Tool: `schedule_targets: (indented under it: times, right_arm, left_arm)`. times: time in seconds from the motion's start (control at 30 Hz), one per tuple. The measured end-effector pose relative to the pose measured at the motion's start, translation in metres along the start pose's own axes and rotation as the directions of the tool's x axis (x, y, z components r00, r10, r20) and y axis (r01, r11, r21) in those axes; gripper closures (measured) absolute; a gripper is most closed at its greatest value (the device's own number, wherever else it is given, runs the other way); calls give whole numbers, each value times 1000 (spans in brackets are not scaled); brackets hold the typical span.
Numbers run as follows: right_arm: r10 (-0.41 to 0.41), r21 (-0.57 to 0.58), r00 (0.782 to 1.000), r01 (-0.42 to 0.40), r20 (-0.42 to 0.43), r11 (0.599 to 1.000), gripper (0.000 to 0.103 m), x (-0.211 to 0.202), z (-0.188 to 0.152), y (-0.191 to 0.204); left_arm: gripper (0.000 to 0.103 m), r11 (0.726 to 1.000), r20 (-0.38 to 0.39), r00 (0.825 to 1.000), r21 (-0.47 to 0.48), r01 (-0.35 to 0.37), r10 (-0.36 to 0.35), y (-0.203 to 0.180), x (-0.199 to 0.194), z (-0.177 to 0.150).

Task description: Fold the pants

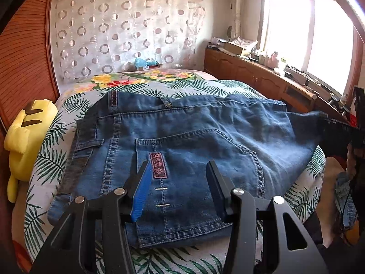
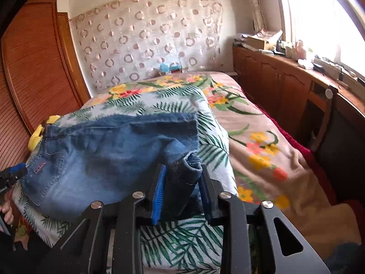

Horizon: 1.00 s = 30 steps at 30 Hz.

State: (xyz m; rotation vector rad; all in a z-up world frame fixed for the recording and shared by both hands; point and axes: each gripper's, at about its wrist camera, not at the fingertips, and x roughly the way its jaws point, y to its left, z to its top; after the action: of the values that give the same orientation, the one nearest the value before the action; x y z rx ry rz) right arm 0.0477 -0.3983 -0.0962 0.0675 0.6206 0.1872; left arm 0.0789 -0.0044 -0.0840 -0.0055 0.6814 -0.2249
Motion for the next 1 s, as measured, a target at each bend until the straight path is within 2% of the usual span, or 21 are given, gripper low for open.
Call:
schedule_targets:
  times: [0.27, 0.53, 0.67, 0.83, 1.0]
  right_arm:
    - [71, -53, 995, -67, 74, 996, 97, -15, 14, 19]
    - [196, -179, 977, -179, 86, 968, 97, -10, 38, 72]
    - [276, -242, 958, -251, 78, 937, 97, -6, 45, 107]
    - [385, -302, 921, -352, 58, 886, 97, -4, 55, 147]
    - [451, -339, 892, -415, 32, 845, 97, 8, 65, 171]
  left_arm:
    - [53, 1000, 7, 1000, 2, -4, 4, -1, -4, 0]
    - [53, 1000, 49, 999, 4, -24, 24, 4, -22, 8]
    - [53, 999, 69, 997, -5, -32, 32, 10, -32, 11]
    - [53, 999, 89, 995, -12, -44, 45, 17, -42, 13]
    - [53, 998, 96, 994, -26, -52, 55, 25, -46, 12]
